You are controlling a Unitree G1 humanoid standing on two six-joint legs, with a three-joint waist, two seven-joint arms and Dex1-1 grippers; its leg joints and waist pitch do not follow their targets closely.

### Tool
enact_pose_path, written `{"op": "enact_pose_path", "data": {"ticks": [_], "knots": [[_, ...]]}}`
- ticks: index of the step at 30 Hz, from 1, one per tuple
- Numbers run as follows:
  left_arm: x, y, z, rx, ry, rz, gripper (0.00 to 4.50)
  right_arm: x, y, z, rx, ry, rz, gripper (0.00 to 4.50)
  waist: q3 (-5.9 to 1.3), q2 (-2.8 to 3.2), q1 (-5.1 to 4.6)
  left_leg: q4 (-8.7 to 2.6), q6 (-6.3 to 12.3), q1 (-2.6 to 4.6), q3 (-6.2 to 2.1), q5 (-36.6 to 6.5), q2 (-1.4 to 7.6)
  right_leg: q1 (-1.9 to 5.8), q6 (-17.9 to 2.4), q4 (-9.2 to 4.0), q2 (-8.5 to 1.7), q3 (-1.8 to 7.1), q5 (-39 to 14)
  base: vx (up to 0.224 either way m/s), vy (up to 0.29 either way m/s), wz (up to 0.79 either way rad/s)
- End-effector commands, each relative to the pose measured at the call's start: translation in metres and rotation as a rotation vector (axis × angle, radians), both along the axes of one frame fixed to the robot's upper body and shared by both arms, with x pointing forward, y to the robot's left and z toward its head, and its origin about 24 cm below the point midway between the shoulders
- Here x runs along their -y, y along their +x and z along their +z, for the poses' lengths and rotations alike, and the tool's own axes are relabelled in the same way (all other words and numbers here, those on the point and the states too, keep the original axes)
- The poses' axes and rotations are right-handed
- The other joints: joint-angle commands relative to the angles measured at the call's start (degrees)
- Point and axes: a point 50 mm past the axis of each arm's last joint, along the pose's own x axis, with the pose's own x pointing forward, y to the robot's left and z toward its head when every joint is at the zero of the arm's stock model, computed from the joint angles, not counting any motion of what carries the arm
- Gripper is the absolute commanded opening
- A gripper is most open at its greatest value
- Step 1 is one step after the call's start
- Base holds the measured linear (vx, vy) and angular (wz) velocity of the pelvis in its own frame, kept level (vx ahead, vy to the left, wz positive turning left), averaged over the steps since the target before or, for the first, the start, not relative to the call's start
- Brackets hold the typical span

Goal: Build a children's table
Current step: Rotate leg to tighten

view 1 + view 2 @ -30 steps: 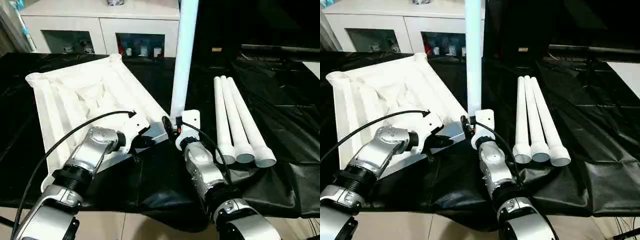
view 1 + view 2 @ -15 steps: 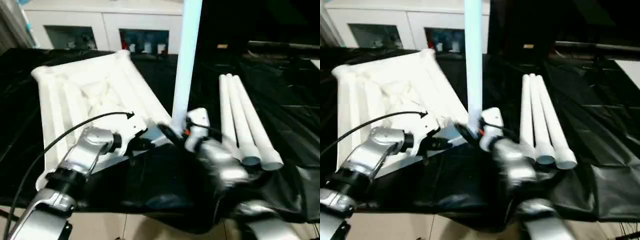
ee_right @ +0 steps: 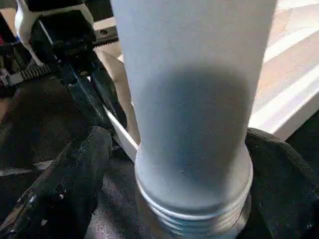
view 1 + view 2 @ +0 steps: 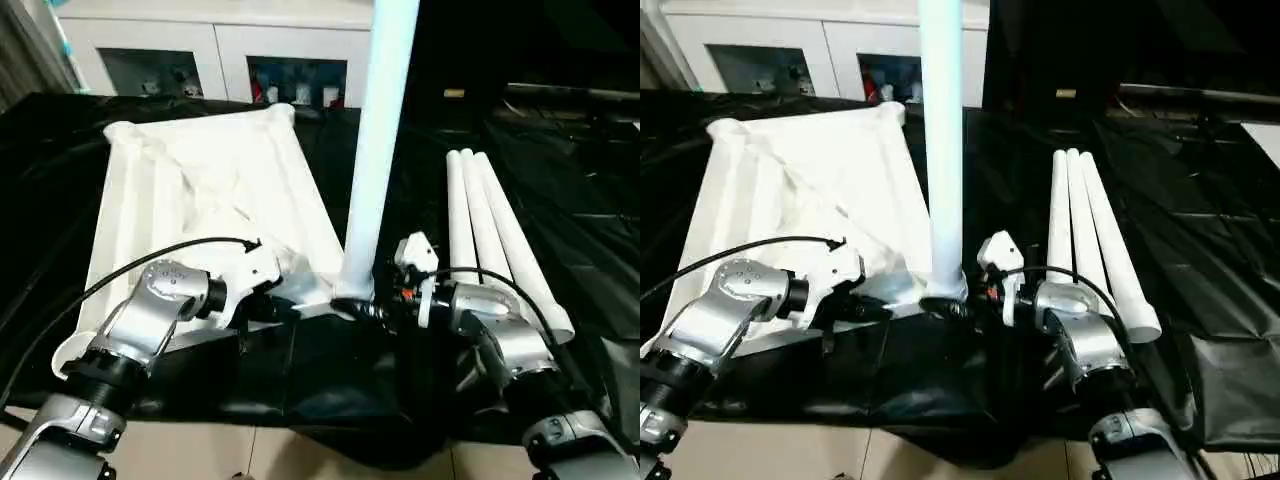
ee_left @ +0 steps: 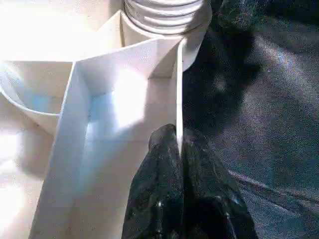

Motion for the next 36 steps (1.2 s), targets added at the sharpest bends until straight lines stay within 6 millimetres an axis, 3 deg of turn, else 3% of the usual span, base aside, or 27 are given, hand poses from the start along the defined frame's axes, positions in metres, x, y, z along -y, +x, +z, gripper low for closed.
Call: {"op": "enact_pose_path", "data": {"ticks": [1, 5, 14, 23, 27, 31, 32, 34, 36], "knots": [[0.006, -0.01, -0.014, -0.076, 0.023, -0.046, 0.0, -0.006, 0.0, 0.001, 0.008, -0.007, 0.029, 3.91, -3.51, 0.37, 0.01, -3.16, 5.11, 0.05, 0.0, -2.95, 1.34, 3.55, -16.88, -2.79, -3.42, 2.61, 6.44, 0.0, 0.0, 0.0], [0.005, -0.011, -0.014, -0.077, 0.026, -0.043, 0.0, -0.009, -0.001, -0.001, 0.006, -0.018, 0.047, 3.61, -3.66, 0.27, 0.2, -2.93, 5.93, 0.04, 0.01, -1.09, 1.27, 3.62, -17.08, -2.48, -3.34, 2.59, 9.03, 0.0, 0.0, 0.0], [0.004, -0.012, -0.014, -0.082, 0.031, -0.039, 0.0, -0.008, -0.001, -0.004, 0.009, -0.037, 0.057, 2.75, -3.65, 0.22, 0.39, -2.88, 6.04, 0.08, 0.01, -1.29, 1.29, 3.61, -17.06, -2.45, -3.35, 2.58, 8.25, 0.0, 0.0, 0.0], [0.003, -0.011, -0.014, -0.081, 0.036, -0.034, 0.0, -0.008, -0.003, -0.008, 0.008, -0.054, 0.07, 2.69, -3.6, 0.14, 0.42, -2.8, 6.25, 0.0, 0.0, -1.59, 1.27, 3.61, -17.14, -2.43, -3.37, 2.56, 7.6, 0.0, 0.0, 0.0], [0.004, -0.009, -0.015, -0.068, 0.028, -0.001, 0.0, -0.013, 0.0, -0.017, -0.008, -0.04, -0.047, 2.69, -3.44, 0.14, 0.34, -2.95, 5.45, 0.0, 0.0, -3.35, 1.34, 3.45, -16.78, -2.65, -3.55, 2.66, 4.5, 0.0, 0.0, 0.0], [0.007, -0.003, -0.015, -0.054, 0.02, 0.041, 0.0, -0.021, 0.003, -0.028, -0.031, -0.018, -0.203, 2.69, -2.65, -0.02, -0.27, -3.71, 2.33, 0.09, -0.12, -9.46, 1.27, 3.24, -14.62, -3.93, -3.76, 2.76, -7.19, 0.0, 0.0, 0.0], [0.009, -0.001, -0.015, -0.046, 0.017, 0.059, 0.0, -0.024, 0.004, -0.031, -0.041, -0.003, -0.26, 2.69, -2.57, -0.02, -0.73, -4.03, 0.93, 0.3, -0.3, -12.06, 1.32, 3.17, -12.91, -4.48, -3.91, 2.91, -13.43, 0.0, 0.0, 0.0], [0.011, 0.002, -0.015, -0.035, 0.016, 0.077, 0.0, -0.028, 0.005, -0.033, -0.052, 0.01, -0.317, 2.69, -2.48, 0.03, -0.92, -4.12, 0.45, 0.46, -0.32, -12.71, 1.31, 2.91, -11.89, -4.77, -3.89, 3.03, -15.76, 0.0, 0.0, 0.0], [0.019, 0.013, -0.015, 0.0, 0.01, 0.145, 0.0, -0.039, 0.008, -0.041, -0.069, 0.016, -0.506, 2.69, -2.43, 0.03, -1.09, -4.21, -0.03, 0.52, -0.3, -12.7, 1.22, 2.63, -11.09, -5.02, -3.83, 3.07, -17.02, 0.0, 0.0, 0.0]]}}
